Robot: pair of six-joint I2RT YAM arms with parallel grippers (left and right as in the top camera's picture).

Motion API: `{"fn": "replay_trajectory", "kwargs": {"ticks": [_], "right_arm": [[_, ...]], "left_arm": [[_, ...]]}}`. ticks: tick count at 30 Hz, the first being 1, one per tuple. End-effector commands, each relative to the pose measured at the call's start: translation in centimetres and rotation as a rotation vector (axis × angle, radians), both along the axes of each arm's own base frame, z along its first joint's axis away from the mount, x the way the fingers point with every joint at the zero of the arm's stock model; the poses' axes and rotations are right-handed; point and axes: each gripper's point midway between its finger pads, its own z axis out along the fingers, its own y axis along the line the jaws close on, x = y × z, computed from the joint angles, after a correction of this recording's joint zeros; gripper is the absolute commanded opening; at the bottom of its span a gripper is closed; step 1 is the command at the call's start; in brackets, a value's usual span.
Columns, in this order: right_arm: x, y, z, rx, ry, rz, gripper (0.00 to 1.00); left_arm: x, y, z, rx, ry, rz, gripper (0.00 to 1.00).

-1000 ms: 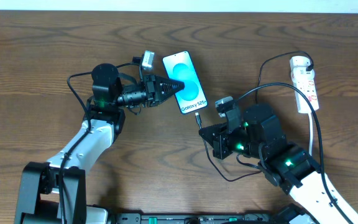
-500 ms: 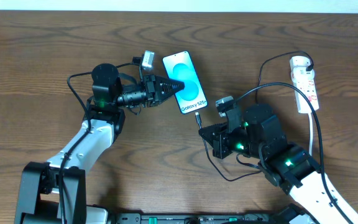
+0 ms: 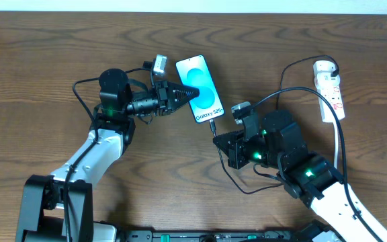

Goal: Plug charger to phone and switch on socket
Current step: 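Align the USB-C plug under the phone's bottom port with the right gripper, then push the plug up into the phone port with the right gripper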

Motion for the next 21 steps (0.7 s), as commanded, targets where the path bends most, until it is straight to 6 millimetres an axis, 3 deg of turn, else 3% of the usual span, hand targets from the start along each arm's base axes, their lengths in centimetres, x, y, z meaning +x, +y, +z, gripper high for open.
{"fn": "replay_trajectory", "kwargs": {"ticks": [1,10,21], "right_arm": [[0.2,0.4,1.2,0.021,-0.019,0.007,0.01],[0.8,0.6,1.9,0.035,-0.059,-0.002,0.01],[1.9,0.8,3.3,0.062,-0.136,-0.019,0.01]], "left_arm": [[-0.1,-0.1,1.1,-0.009,-0.04,-0.027,0.07],[-1.5,-0.4,2.4,-0.03,-0.138,-0.117,0.07],[-2.7,-0.5,2.5,-0.027,-0.207,-0.186,0.07]]}}
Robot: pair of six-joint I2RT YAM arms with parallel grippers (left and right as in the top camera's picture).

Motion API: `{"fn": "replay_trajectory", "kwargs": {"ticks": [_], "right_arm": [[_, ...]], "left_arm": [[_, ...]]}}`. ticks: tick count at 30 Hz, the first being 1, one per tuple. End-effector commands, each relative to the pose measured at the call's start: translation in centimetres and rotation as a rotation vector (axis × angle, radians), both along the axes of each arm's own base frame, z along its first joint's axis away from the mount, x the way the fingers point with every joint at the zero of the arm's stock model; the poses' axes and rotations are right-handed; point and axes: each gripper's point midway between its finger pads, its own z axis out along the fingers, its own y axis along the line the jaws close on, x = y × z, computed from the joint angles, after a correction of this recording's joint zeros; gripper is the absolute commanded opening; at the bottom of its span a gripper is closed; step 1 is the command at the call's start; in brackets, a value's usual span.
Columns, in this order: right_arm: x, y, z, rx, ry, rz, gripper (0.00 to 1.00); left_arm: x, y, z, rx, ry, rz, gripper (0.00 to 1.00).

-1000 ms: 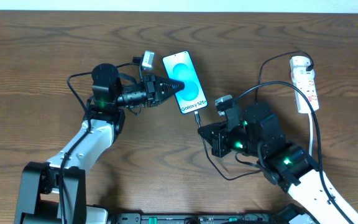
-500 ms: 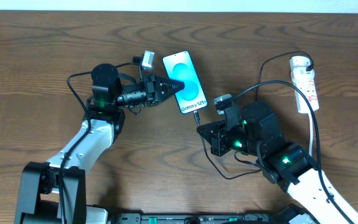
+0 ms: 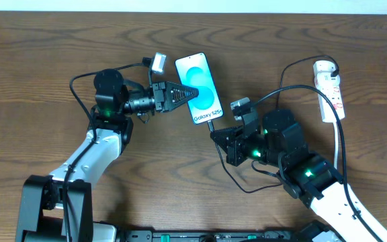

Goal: Plug charger to phone and switch on socket
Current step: 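Push the plug up into the phone port with the right gripper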

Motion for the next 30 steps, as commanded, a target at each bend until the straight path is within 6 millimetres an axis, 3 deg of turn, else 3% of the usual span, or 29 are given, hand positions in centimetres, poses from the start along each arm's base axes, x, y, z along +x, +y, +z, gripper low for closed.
{"fn": "replay_trajectory", "kwargs": {"ticks": [1,12,19,23,27,30], "right_arm": [[1.0,0.2,1.7,0.016,-0.067,-0.02,0.01],[2.4,-0.7,1.9,-0.013,-0.11,-0.101,0.01],[3.4,-0.1,4.1,0.033,-0.215,-0.096,0.01],[3.4,-0.1,4.1,0.033,-0.215,-0.096,0.01],[2.7,-0.5,2.9,-0.001,-0.167,-0.093,0.1],[2.0,-1.0,3.3,-0.001,-0.163,-0.09,0.22]], "left_arm": [[-1.8,-0.6,1.0,-0.003,-0.08,-0.117,0.07],[-1.8,-0.6,1.0,-0.002,-0.087,-0.117,0.07],[-2.4,-1.1,1.0,-0.002,-0.106,-0.148,0.07],[-2.5,-1.7,1.0,-0.002,-0.106,-0.151,0.08],[-1.7,-1.6,1.0,0.001,-0.106,-0.103,0.07],[-0.6,-1.5,1.0,0.004,-0.105,-0.041,0.07]]}}
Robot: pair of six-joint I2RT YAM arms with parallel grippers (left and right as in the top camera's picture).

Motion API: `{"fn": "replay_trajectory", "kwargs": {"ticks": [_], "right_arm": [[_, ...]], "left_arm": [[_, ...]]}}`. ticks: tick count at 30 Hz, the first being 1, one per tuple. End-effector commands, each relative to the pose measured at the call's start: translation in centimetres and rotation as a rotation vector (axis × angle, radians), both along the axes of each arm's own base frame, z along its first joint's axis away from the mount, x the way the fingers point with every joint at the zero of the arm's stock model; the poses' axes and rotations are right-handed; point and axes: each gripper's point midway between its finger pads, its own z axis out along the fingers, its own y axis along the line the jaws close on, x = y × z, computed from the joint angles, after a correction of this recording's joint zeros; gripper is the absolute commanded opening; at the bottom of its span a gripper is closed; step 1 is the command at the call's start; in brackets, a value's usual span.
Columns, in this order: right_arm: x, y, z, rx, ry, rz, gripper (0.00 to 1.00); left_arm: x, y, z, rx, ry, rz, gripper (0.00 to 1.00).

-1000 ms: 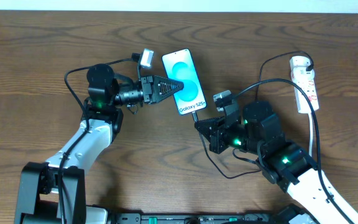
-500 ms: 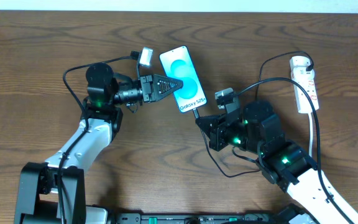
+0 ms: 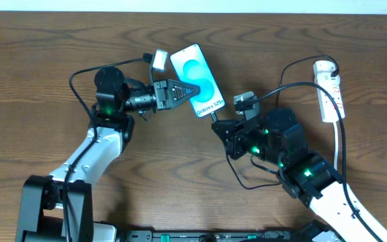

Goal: Plug charger to phone and switch on socket
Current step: 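Push the plug up into the phone port with the right gripper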

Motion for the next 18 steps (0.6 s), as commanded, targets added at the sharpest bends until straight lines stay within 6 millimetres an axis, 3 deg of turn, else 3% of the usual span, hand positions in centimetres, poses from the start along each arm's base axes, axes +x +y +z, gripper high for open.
{"fn": "replay_trajectory", "kwargs": {"ticks": [1,6,8,10,14,18], "right_arm": [[-0.2,-0.4,3.2,0.029,-0.081,-0.006,0.25],[-2.1,-1.6,6.3,0.032,-0.202,0.006,0.42],[-1.9,-2.4,5.5,-0.036,-0.211,-0.041,0.45],[-1.3,-3.3,3.2,-0.155,-0.186,-0.117,0.46],[-1.2,-2.0,0.5,-0.263,-0.161,-0.119,0.42],[0.2,-2.0,-1.1,-0.354,-0.18,-0.192,0.38]], "left_arm": [[-0.4,-0.8,0.1,0.001,-0.029,-0.014,0.07],[1.3,-0.5,0.1,0.003,-0.029,0.09,0.07],[1.8,-0.4,0.1,0.004,-0.029,0.118,0.07],[2.0,-0.3,0.1,0.004,-0.029,0.129,0.07],[2.0,-0.3,0.1,0.0,-0.01,0.127,0.07],[1.5,-0.4,0.1,0.0,-0.01,0.1,0.07]]}}
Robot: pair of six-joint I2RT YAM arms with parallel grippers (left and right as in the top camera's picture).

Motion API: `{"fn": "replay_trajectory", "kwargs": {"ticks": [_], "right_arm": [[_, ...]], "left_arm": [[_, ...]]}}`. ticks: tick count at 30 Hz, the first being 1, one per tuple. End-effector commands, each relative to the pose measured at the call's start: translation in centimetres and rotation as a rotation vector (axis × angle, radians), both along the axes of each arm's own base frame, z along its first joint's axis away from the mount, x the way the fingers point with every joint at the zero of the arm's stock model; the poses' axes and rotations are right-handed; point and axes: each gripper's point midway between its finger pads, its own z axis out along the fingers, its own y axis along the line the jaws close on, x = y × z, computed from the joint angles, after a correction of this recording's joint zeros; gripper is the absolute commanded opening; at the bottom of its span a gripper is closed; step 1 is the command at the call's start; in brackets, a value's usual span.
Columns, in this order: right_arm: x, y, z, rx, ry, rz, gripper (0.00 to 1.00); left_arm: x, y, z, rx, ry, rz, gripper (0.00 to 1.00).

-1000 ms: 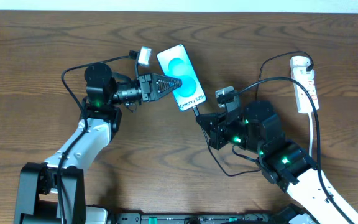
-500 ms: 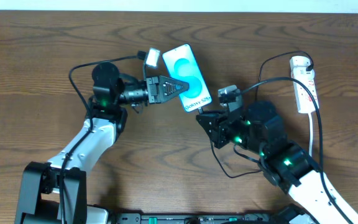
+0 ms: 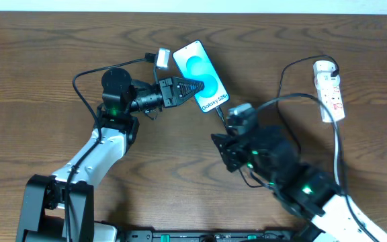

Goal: Plug charger to phone and switch on socket
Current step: 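Push the plug up into the phone port with the right gripper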

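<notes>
A phone (image 3: 198, 67) with a lit blue screen lies tilted on the table at the top middle. My left gripper (image 3: 199, 86) reaches in from the left, its fingers drawn to a point over the screen. The black charger cable (image 3: 222, 115) leaves the phone's lower end and runs down into my right gripper (image 3: 222, 140), which looks shut on it just below the phone. Whether the plug is fully seated cannot be told. A white power strip (image 3: 330, 91) lies at the far right, and its switch is too small to read.
The black cable (image 3: 282, 84) arcs from the power strip over the right arm and loops down by its base. Another slack loop hangs near the left arm (image 3: 79, 84). Bare wooden table lies around both arms.
The phone has shifted a little right and turned steeper. My left gripper followed it to the right. The right arm has swung, with its gripper now lower under the phone's end.
At first the phone lay lower, near the centre, with my left gripper's tip on its screen and my right gripper on the cable below it. Over the later moments the phone has moved up and turned, both grippers staying with it.
</notes>
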Motion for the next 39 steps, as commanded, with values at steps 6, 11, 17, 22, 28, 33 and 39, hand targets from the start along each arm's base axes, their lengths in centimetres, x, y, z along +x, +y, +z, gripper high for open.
{"fn": "replay_trajectory", "kwargs": {"ticks": [6,11,17,22,28,33,39], "right_arm": [[3.1,-1.2,-0.7,-0.118,-0.099,-0.159,0.33],[3.0,-0.9,1.1,-0.079,-0.128,-0.142,0.38],[2.5,-1.1,3.3,-0.032,-0.159,-0.136,0.33],[1.7,0.0,1.3,-0.05,-0.084,-0.063,0.33],[1.7,1.2,-0.5,-0.062,-0.031,-0.021,0.26],[2.1,1.6,-0.1,-0.043,-0.05,-0.024,0.09],[2.7,2.1,1.2,-0.001,-0.09,-0.026,0.01]], "left_arm": [[-1.3,-0.2,0.2,-0.003,-0.017,-0.079,0.07],[-1.4,-0.2,0.2,-0.002,-0.02,-0.082,0.07],[-1.4,-0.2,0.2,-0.002,-0.02,-0.082,0.07],[-1.4,-0.2,0.2,-0.002,-0.02,-0.082,0.07],[-1.4,-0.2,0.2,-0.002,-0.02,-0.086,0.07],[-2.1,-0.3,0.2,0.0,-0.033,-0.125,0.07],[-3.1,-0.5,0.2,0.008,-0.092,-0.186,0.07]]}}
